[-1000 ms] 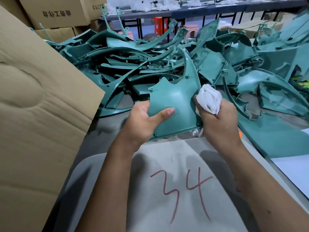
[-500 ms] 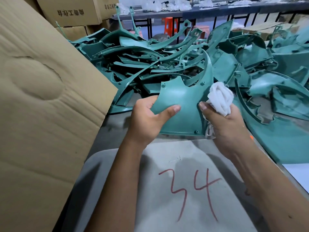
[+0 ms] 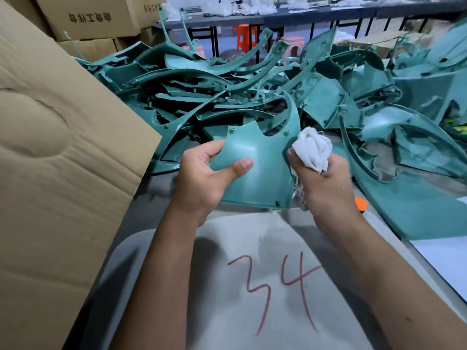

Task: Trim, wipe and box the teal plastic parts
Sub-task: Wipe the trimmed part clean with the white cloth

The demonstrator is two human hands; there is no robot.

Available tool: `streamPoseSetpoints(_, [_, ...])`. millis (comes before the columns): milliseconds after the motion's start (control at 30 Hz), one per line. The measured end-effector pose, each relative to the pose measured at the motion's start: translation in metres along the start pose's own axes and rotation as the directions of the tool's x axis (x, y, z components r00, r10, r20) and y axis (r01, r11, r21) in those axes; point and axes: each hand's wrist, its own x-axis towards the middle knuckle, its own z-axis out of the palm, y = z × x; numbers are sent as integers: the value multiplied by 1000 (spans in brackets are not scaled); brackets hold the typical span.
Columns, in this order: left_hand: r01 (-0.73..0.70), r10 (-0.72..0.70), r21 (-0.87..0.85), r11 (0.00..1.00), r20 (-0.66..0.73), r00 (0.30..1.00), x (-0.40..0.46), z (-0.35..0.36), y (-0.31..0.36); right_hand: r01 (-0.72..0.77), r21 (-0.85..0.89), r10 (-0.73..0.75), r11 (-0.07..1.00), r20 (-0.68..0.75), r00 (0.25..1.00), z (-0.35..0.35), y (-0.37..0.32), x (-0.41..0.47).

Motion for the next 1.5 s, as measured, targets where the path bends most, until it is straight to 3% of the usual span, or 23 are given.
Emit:
streamPoseSetpoints(100, [48, -52, 29, 998, 127, 991, -5, 0, 4, -120, 91, 136, 989, -193, 972, -10, -1, 11])
streamPoseSetpoints(233, [78, -90, 57, 995, 250, 964, -8, -5, 9, -226, 232, 274, 946, -202, 940, -22, -4, 15])
streamPoseSetpoints(333, [63, -84, 88, 994, 267, 960, -9, -11, 10, -220, 329, 306, 918, -235, 923, -27, -8, 18])
streamPoseSetpoints(433, [43, -56, 65, 997, 208, 977, -9, -4, 10, -184, 367, 277, 912, -220, 935, -23, -16, 13])
streamPoseSetpoints(533, [-46, 36, 112, 993, 87, 996, -7, 0, 10, -178, 352, 229, 919, -109, 967, -13, -19, 2])
streamPoseSetpoints(667, [-126, 133, 131, 983, -48, 990, -3, 3, 10, -157, 123, 164, 980, -50, 985, -1, -13, -15])
streamPoseSetpoints(833, [-196, 237, 200, 960, -206, 949, 1, -3, 9, -10, -47, 19, 999, 193, 981, 20, -3, -29])
streamPoseSetpoints(933, [-191, 237, 200, 961, -236, 943, 1, -9, 10, -40, 31, 29, 999, 284, 958, 23, -5, -34])
streamPoseSetpoints(1033, [-193, 239, 206, 959, -228, 944, -1, -8, 10, -61, -2, 60, 998, 160, 985, 26, -4, -32])
streamPoseSetpoints(1133, [-171, 194, 150, 974, -152, 969, -2, 1, 13, 30, -176, -28, 984, 18, 999, 23, -1, -25])
streamPoseSetpoints(1233, [-120, 129, 104, 987, -85, 988, -3, 2, 17, 101, -192, -111, 976, -42, 993, 17, -3, -22])
streamPoseSetpoints(1333, [-37, 30, 136, 990, 50, 998, -7, -1, 21, 33, -103, -53, 994, -195, 979, 6, -7, -11])
streamPoseSetpoints(1500, [76, -97, 78, 994, 314, 944, -13, -2, 23, -53, 61, 74, 997, -420, 905, -26, -11, 14])
